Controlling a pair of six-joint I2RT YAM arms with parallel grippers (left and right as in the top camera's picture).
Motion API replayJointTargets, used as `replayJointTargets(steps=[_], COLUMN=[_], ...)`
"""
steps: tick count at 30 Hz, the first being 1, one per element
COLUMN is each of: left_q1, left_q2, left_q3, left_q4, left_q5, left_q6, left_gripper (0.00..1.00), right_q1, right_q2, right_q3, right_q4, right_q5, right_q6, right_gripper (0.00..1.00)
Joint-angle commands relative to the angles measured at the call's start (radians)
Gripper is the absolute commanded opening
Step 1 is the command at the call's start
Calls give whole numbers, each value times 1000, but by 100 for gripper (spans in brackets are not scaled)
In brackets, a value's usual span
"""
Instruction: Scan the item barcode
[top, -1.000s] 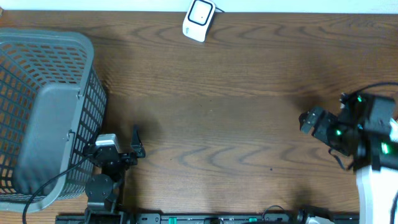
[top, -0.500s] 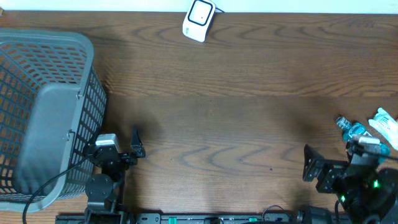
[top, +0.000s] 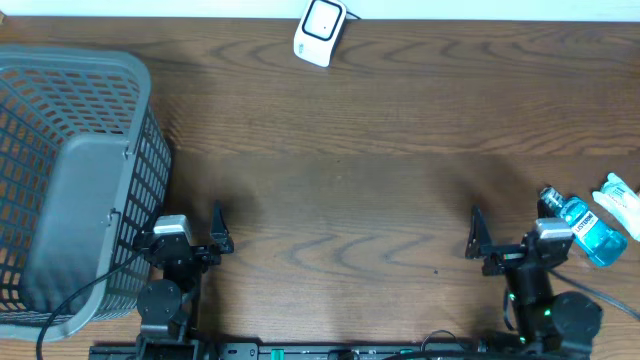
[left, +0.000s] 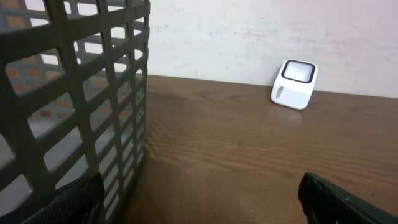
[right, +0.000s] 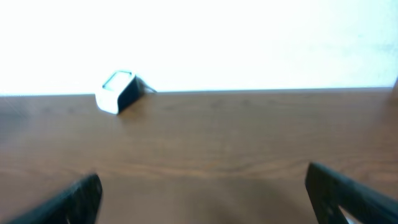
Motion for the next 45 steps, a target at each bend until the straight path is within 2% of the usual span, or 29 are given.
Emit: replayJointTargets(steps=[1, 6, 9, 15, 45], left_q1=[5, 5, 5, 5, 31], left_q2=[-5, -5, -5, -5, -7], left_q3=[-23, -23, -23, -23, -23], left_q4=[-32, -32, -32, -32, -32], left_q5=[-16, -16, -16, -16, -16], left_q6=[-8, -8, -8, -8, -8], left_gripper=[100, 100, 100, 100, 100], right_q1=[8, 14, 35, 96, 95], right_q2=[-46, -47, -47, -46, -46], right_q3=[-124, -266, -264, -264, -264], right_q4=[133, 279, 223, 224, 224], right_q5=[-38, -39, -30, -29, -29], right_q6=[0, -1, -4, -4, -4], right_gripper=[99, 99, 99, 99, 99])
